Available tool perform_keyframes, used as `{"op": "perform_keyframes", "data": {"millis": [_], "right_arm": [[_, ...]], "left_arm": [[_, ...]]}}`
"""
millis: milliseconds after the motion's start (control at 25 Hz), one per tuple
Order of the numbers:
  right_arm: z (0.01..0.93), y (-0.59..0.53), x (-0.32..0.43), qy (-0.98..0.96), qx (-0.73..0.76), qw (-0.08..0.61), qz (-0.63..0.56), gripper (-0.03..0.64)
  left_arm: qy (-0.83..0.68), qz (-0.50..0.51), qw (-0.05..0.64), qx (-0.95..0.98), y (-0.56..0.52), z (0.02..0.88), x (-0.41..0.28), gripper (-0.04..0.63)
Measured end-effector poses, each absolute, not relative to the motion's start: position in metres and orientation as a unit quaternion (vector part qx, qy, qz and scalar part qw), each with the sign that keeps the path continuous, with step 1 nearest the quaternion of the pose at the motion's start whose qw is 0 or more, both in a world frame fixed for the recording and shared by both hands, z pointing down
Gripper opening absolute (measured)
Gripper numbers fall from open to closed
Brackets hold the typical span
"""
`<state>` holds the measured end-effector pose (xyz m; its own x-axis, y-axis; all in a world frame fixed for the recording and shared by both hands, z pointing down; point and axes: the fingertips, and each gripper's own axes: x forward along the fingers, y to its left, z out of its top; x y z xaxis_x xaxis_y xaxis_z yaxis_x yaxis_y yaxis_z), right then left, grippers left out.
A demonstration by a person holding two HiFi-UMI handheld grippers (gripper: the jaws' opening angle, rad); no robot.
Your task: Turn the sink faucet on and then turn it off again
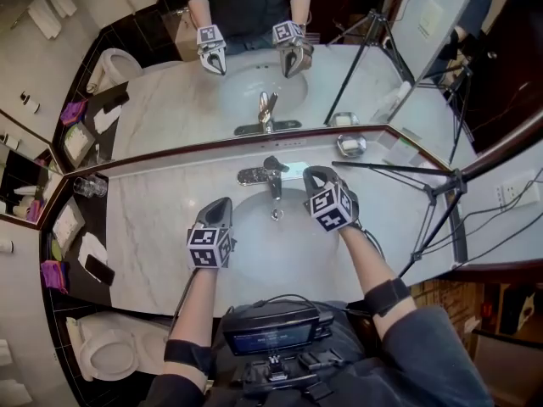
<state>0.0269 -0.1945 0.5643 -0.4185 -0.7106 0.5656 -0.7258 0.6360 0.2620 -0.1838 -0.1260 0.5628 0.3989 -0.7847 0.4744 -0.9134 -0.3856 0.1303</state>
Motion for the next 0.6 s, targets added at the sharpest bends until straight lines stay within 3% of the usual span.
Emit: {"op": "perform_keyframes", "data": {"millis": [240, 600], "right_arm": [[0.557, -0.173, 0.056, -0.837, 0.486, 0.2, 0.154, 0.018], [0.573, -0.142, 0.071, -0.822, 0.502, 0.141, 0.229, 0.018]], "left_arm": [[-0.528, 0.157, 0.188, 0.813, -0.123, 0.559, -0.186, 0.0], [-0.529, 0.124, 0.199, 0.815, -0.117, 0.55, -0.187, 0.0]]}}
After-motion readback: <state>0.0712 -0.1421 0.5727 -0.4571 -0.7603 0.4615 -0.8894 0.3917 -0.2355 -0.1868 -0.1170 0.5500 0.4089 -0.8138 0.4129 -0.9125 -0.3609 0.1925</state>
